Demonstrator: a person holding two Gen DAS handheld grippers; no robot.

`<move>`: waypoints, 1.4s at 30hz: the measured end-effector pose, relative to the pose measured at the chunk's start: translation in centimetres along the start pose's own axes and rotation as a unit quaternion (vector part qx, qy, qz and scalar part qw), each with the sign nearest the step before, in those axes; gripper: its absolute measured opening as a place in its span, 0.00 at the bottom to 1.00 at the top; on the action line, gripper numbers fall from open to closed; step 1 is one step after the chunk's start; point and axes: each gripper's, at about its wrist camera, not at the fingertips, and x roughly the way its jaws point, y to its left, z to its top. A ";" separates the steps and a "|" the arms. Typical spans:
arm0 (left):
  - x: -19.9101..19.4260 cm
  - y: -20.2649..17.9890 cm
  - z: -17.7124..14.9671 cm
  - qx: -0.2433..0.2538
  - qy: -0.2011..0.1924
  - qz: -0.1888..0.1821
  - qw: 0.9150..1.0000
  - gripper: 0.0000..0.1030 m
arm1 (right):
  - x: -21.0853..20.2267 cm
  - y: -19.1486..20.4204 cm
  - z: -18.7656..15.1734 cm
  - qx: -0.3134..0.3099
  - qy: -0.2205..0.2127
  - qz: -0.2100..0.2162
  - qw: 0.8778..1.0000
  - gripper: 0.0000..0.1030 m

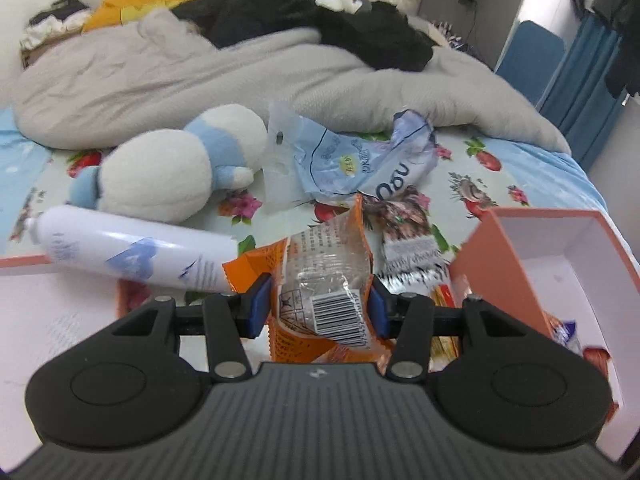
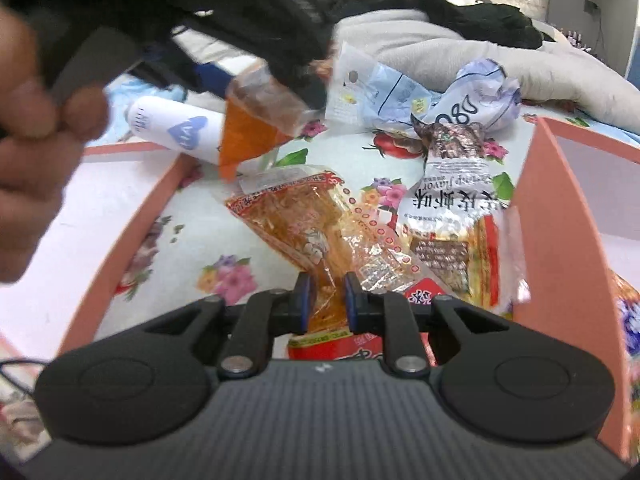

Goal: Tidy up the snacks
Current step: 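Lift both held bags and carry them over the orange box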

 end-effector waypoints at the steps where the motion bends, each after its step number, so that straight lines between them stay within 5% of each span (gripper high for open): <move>1: -1.3 0.0 -0.5 -0.009 -0.001 -0.001 1.000 0.53 | -0.9 -0.1 -0.2 0.008 0.000 0.001 1.000 0.20; 19: -15.7 1.8 -11.6 -0.130 -0.013 -0.014 0.991 0.53 | -13.7 -0.3 -3.6 0.086 -0.016 0.020 0.996 0.20; 31: -21.1 0.7 -15.9 -0.138 -0.019 -0.033 0.990 0.53 | -19.7 0.5 -5.0 0.094 -0.043 0.022 0.994 0.20; 42: -22.3 -3.2 -16.4 -0.115 -0.023 -0.062 0.991 0.53 | -23.0 -0.9 -5.7 0.101 -0.057 0.003 0.993 0.20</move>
